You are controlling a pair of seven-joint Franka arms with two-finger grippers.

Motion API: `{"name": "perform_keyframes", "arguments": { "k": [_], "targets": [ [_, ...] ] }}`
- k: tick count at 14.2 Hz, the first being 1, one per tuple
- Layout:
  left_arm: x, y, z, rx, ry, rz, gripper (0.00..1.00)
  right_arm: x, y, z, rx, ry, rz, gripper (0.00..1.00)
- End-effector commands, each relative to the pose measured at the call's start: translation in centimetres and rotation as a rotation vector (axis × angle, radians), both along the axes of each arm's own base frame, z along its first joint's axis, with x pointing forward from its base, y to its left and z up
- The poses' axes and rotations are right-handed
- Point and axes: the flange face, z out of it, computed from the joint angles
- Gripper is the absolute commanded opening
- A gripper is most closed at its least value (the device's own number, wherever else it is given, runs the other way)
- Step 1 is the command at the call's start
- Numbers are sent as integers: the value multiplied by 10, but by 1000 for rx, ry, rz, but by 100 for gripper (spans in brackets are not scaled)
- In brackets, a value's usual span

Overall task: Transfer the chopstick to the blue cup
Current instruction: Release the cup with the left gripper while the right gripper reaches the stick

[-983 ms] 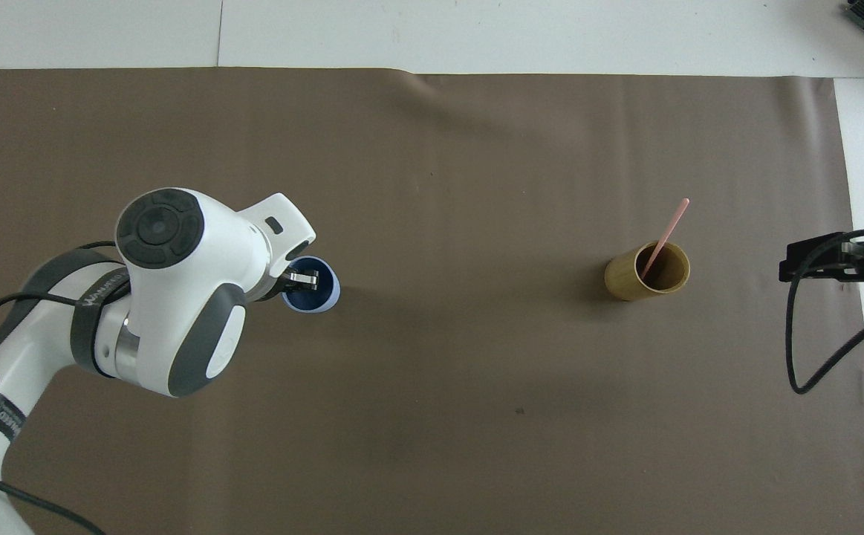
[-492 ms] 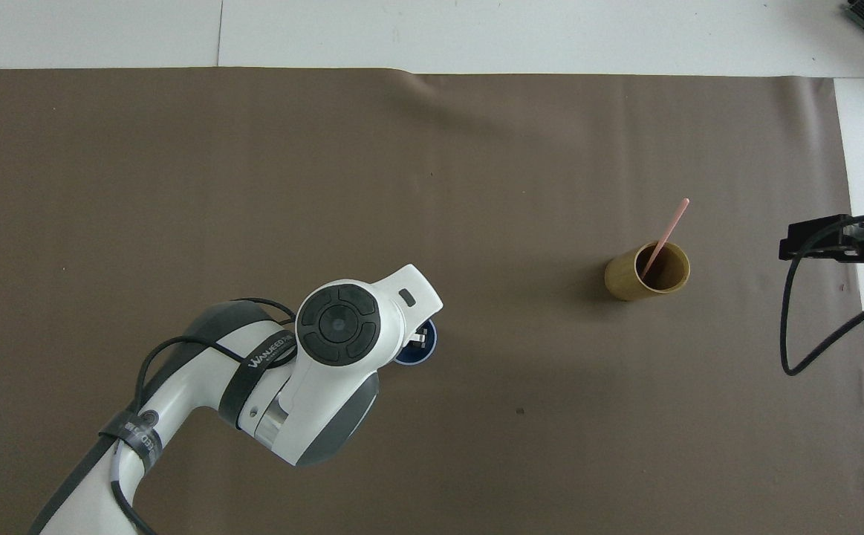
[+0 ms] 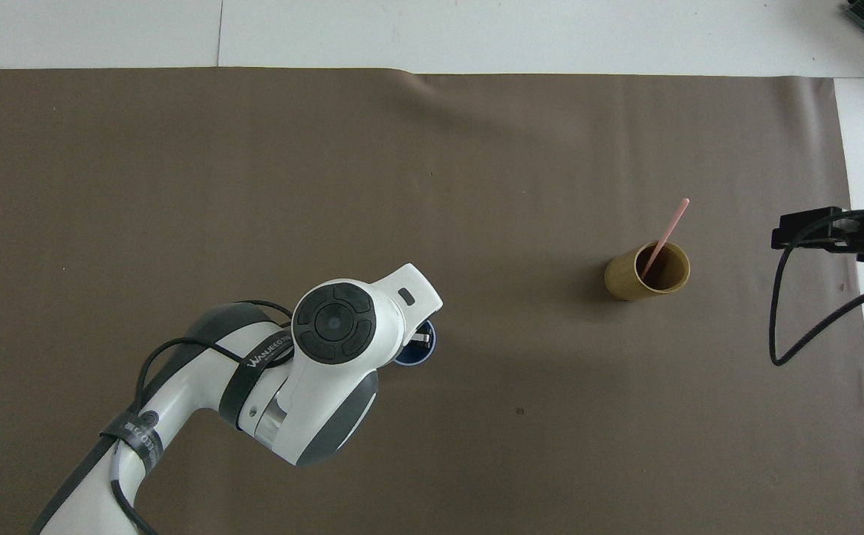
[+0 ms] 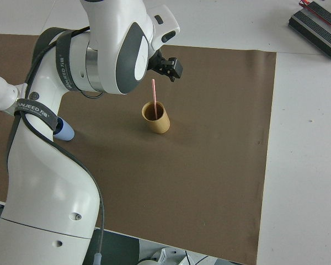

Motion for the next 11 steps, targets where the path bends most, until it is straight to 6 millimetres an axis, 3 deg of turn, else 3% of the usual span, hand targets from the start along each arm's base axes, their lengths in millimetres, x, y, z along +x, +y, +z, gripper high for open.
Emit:
{"name": "perform_keyframes", "arguments": {
  "k": [1, 4, 6, 8, 11],
  "targets": [
    [-3, 22, 39, -23, -5, -11, 100, 21, 3, -30, 5, -43, 56, 100],
    [6, 84, 77, -24, -19, -9, 100, 36, 28, -51, 6, -56, 100, 100],
    [18, 132, 92, -18, -30, -28, 100, 40, 37, -60, 37, -55, 104, 100],
    [36, 196, 119, -14, -37, 22, 100, 49, 49, -94, 89, -50, 125, 100],
    [63, 273, 172, -5, -44, -19, 100, 57, 47, -134, 54, -67, 240, 100]
  ]
}}
